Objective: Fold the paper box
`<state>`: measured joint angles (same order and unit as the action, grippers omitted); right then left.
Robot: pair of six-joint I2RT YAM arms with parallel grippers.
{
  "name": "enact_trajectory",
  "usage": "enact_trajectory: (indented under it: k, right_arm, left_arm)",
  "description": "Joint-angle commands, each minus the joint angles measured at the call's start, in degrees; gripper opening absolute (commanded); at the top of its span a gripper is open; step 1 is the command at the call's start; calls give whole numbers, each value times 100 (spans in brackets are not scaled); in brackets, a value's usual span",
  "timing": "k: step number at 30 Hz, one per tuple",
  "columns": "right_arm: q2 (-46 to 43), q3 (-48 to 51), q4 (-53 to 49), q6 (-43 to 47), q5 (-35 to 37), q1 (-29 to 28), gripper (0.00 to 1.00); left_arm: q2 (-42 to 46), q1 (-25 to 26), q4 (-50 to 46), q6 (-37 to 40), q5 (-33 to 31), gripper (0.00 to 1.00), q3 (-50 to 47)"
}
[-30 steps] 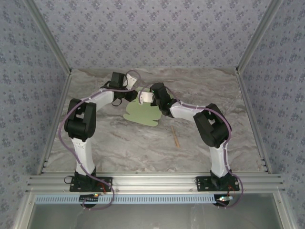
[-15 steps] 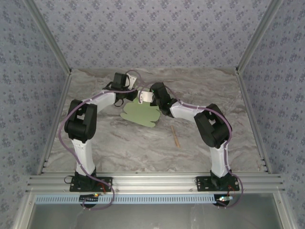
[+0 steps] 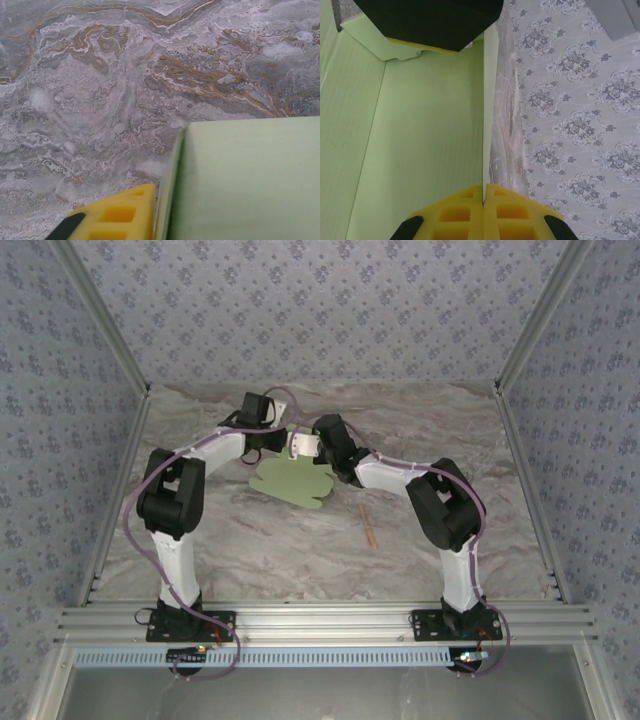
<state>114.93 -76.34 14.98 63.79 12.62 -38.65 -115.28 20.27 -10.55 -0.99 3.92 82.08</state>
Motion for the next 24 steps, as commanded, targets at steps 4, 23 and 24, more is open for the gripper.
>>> enact_trajectory:
  k: [4, 23, 24]
  right_arm:
    - [-355, -58, -356, -223, -208, -171, 0]
    - [-549, 126, -514, -316, -227, -196, 0]
    - [-544, 90, -521, -316, -204, -171, 0]
  left_arm:
    - [-252, -112, -82, -854, -1786, 5, 209]
    - [-411, -89, 31, -1407, -2269, 0, 262]
    - [-343, -85, 124, -1320, -2185, 0, 177]
